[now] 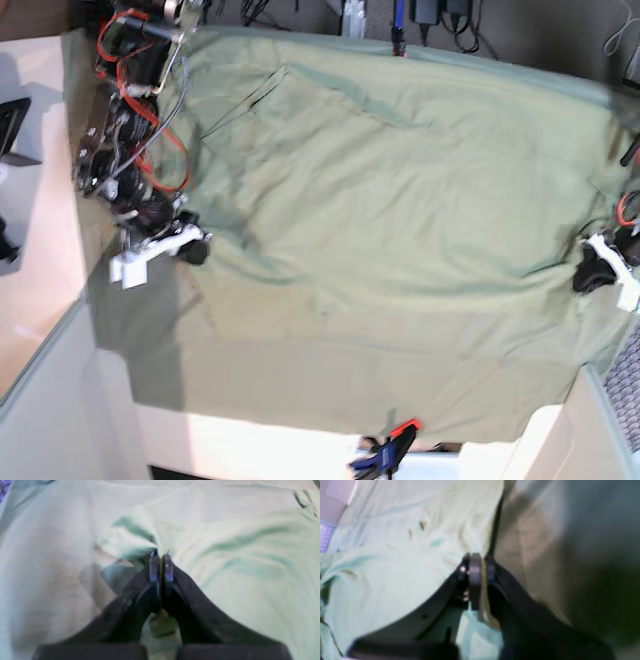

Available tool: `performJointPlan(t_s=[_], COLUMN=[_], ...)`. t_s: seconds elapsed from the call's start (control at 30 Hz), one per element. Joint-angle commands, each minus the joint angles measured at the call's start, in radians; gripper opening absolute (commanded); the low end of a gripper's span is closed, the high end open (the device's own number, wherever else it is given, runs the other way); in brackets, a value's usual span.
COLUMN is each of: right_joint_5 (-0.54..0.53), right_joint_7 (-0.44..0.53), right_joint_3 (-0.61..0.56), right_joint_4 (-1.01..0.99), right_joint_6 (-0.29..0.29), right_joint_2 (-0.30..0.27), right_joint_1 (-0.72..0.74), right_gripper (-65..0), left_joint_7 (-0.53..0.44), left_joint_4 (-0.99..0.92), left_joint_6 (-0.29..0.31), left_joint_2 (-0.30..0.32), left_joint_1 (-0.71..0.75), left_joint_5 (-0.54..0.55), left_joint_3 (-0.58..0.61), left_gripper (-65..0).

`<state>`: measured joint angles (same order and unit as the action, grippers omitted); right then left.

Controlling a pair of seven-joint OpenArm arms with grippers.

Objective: Fold the T-shirt properly
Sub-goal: 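Lift the pinched fabric and fold it toward the collar with both grippers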

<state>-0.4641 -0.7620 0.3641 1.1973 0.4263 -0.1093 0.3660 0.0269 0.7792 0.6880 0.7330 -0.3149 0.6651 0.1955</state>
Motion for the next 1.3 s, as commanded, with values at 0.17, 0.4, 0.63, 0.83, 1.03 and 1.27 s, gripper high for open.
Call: performJointPlan(t_s=[0.17,0.4,0.63,0.83,1.03,1.27], right_joint_5=[-0.076,-0.073,-0.051,-0.052,-0.056,-0.056], right_joint_7=[-0.002,0.006,0.006,0.006,0.006,0.005], right_joint_3=[0.0,0.0,0.0,0.0,0.0,0.0], right_joint_4=[0.112,0.137,0.136,0.136,0.136,0.136], right_joint_6=[0.017,0.019,0.019,0.019,0.019,0.019], right_joint_2=[-0.057,-0.073,-0.073,-0.073,-0.073,-0.073], right_joint_1=[-0.091,-0.152,-0.162,-0.162,-0.162,-0.162], right_gripper=[-65.0,-65.0,-43.0,-35.3,-35.3,-35.3], left_joint_7=[0.018,0.053,0.035,0.033,0.061,0.112], left_joint_4=[0.058,0.058,0.058,0.058,0.056,-0.091], left_joint_6=[0.01,0.01,0.01,0.01,-0.07,-0.191], left_joint_2=[0.079,0.079,0.069,0.068,0.055,0.002], left_joint_1=[0.055,0.108,0.114,0.11,0.104,0.013], left_joint_5=[0.016,0.021,0.061,0.06,0.059,0.099], left_joint_3=[-0.067,-0.077,-0.085,-0.229,-0.261,-0.261], left_gripper=[-65.0,-65.0,-31.5,-31.5,-31.5,-31.5])
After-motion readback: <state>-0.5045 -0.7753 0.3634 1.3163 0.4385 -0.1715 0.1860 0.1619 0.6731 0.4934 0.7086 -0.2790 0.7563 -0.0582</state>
